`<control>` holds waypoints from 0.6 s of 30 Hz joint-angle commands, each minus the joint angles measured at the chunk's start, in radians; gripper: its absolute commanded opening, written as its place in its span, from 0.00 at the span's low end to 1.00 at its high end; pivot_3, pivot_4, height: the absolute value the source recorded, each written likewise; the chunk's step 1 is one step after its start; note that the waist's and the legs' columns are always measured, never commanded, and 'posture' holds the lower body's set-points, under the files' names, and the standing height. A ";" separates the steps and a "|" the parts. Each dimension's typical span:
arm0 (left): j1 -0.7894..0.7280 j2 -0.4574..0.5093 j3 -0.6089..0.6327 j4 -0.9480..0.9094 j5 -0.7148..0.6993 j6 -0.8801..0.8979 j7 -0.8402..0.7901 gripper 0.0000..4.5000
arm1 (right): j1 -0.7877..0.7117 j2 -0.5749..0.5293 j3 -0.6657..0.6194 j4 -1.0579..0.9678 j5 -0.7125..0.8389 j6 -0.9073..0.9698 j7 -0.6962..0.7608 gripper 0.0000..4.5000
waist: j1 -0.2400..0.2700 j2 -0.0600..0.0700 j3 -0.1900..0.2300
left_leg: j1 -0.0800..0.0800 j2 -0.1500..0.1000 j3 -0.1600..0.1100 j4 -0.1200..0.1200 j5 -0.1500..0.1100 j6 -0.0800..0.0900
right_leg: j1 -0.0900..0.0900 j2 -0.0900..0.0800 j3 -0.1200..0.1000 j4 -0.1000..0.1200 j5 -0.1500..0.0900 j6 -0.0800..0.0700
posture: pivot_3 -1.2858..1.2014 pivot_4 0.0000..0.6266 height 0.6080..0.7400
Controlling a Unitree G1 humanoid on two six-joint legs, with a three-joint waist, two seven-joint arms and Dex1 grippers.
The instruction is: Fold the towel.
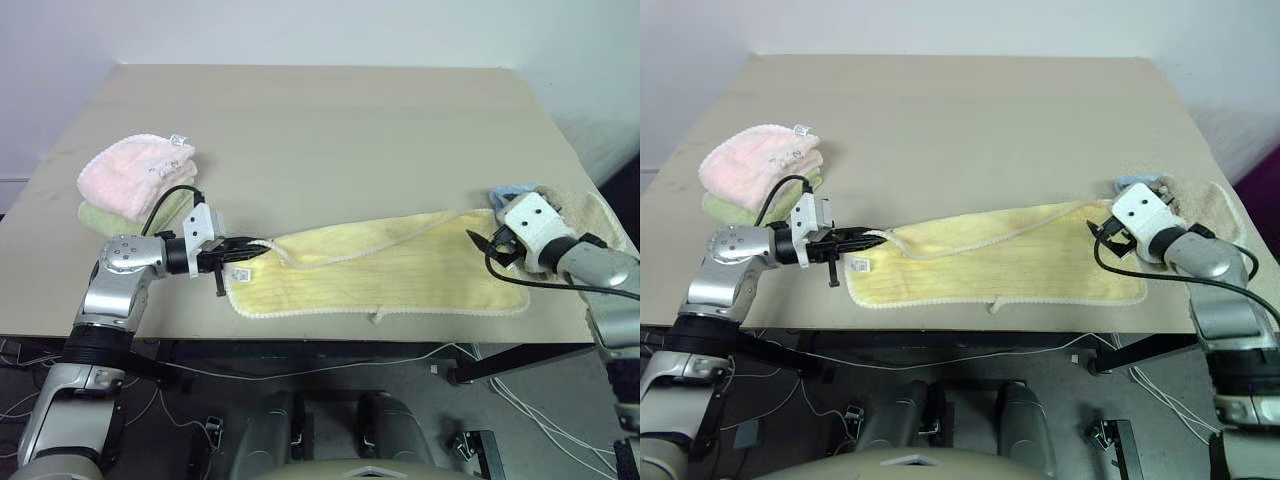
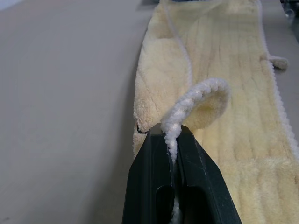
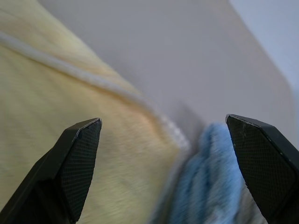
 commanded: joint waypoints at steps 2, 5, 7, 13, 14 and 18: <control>0.015 0.007 0.037 -0.051 -0.011 0.011 0.016 0.01 | -0.104 -0.003 0.059 0.144 -0.081 -0.146 0.003 1.00 | 0.000 0.000 0.000 | 0.000 0.000 0.000 0.000 0.000 0.000 | 0.000 0.000 0.000 0.000 0.000 0.000 | 0.52 0.24 0.71; 0.023 0.005 0.040 -0.064 -0.010 0.020 0.019 0.01 | -0.189 -0.001 0.121 0.282 -0.151 -0.235 -0.010 1.00 | -0.003 0.000 0.000 | 0.000 0.000 0.000 0.000 0.000 0.000 | 0.000 0.000 0.000 0.000 0.000 0.000 | 0.52 0.24 0.71; 0.024 0.003 0.041 -0.067 -0.008 0.025 0.021 0.01 | -0.248 0.001 0.162 0.378 -0.202 -0.293 -0.024 1.00 | -0.004 0.000 0.000 | 0.000 0.000 0.000 0.000 0.000 0.000 | 0.000 0.000 0.000 0.000 0.000 0.000 | 0.52 0.24 0.71; 0.038 0.004 0.045 -0.090 -0.010 0.038 0.028 0.00 | -0.355 -0.005 0.248 0.563 -0.311 -0.424 -0.044 0.79 | -0.017 0.000 0.000 | 0.000 0.000 0.001 0.000 0.000 -0.001 | 0.000 0.000 0.000 0.000 0.000 0.000 | 0.52 0.24 0.71; 0.042 0.005 0.047 -0.094 -0.010 0.041 0.030 0.00 | -0.364 -0.004 0.255 0.578 -0.317 -0.438 -0.042 0.71 | -0.017 0.000 0.000 | 0.000 0.000 0.001 0.000 0.000 -0.001 | 0.000 0.000 0.000 0.000 0.000 0.000 | 0.52 0.24 0.71; 0.055 0.008 0.050 -0.108 -0.010 0.046 0.036 0.00 | -0.378 -0.003 0.268 0.612 -0.331 -0.477 -0.032 0.40 | -0.019 0.000 0.000 | 0.000 0.000 0.001 0.000 0.000 -0.001 | 0.000 0.000 0.000 0.000 0.000 0.000 | 0.52 0.24 0.71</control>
